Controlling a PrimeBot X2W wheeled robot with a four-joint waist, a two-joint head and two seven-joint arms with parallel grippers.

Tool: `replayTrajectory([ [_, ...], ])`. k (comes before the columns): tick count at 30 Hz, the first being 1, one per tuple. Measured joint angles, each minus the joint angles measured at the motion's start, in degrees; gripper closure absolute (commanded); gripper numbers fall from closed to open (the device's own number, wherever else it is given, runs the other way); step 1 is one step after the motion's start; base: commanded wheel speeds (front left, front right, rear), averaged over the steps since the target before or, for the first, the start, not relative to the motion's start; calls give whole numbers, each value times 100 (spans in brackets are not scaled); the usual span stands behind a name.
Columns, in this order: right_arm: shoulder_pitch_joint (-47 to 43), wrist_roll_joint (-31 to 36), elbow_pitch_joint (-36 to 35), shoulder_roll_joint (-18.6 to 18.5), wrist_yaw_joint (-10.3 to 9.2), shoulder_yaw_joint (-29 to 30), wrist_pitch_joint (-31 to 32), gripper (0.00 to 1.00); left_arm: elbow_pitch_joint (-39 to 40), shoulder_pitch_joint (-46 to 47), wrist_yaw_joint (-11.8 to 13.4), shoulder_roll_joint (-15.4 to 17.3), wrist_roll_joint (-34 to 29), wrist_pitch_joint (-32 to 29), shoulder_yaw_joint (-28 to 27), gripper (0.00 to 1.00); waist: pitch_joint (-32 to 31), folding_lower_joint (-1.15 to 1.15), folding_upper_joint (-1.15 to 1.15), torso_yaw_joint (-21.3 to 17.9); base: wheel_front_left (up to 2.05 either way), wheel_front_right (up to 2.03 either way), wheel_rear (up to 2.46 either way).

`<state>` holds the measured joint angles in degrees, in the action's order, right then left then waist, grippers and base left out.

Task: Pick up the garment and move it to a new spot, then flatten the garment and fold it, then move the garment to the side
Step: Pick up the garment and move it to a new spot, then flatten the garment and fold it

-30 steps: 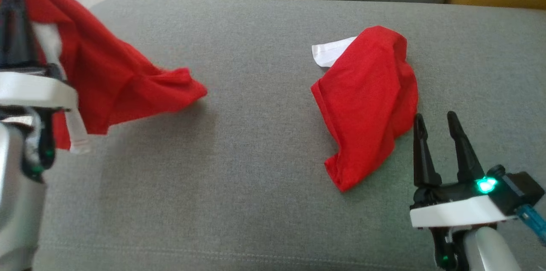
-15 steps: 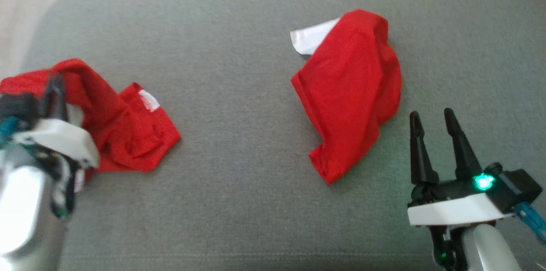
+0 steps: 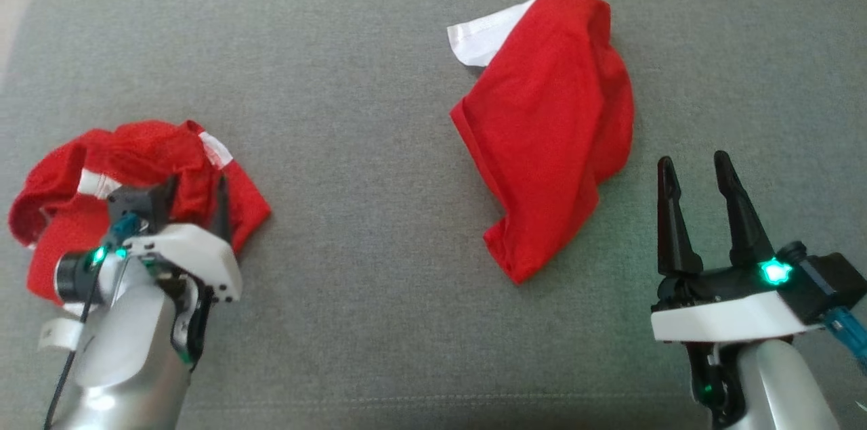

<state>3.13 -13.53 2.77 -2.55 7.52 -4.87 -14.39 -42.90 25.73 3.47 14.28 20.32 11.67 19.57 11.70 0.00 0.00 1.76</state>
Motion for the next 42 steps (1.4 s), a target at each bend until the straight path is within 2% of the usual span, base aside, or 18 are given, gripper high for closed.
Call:
replayTrajectory([
  [5, -1, 0, 21, 0, 1, 44, 0, 0, 220, 116, 9, -37, -8, 213, -51, 0, -145, 0, 0, 119, 0, 0, 0],
  [11, -23, -10, 82, 0, 0, 133, 0, 0, 1547, 59, 146, -53, -241, 264, -312, 0, -432, 0, 0, 278, 0, 0, 0],
  [16, -42, -18, 129, 0, 1, 174, 0, 0, 2518, -592, 257, -101, -337, 299, -405, 0, -721, 0, 0, 394, 0, 0, 0],
  [19, -70, -18, 170, 0, 0, 172, 0, 0, 2906, -1075, 243, -193, -415, 299, -348, 0, -895, 0, 0, 452, 0, 0, 0],
  [24, -274, -16, 201, 0, 1, 164, 0, 0, 3184, -1535, 207, -274, -476, 299, -175, 0, -1107, 0, 0, 492, 0, 0, 0],
  [30, -425, -15, 233, 1, 0, 127, 0, 0, 3214, -2117, 216, -564, -493, 299, 3, 0, -1275, 0, 0, 430, 0, 0, 0],
  [38, -493, 1, 240, 1, 0, 123, 0, 0, 3363, -2203, 200, -745, -617, 299, -92, 0, -1268, 0, 0, 350, 0, 0, 0],
  [42, -486, 314, 280, -1, 0, -80, 0, 0, 3363, -2202, 100, -769, -665, 299, -168, 0, -1193, 0, 0, 387, 0, 0, 0],
])
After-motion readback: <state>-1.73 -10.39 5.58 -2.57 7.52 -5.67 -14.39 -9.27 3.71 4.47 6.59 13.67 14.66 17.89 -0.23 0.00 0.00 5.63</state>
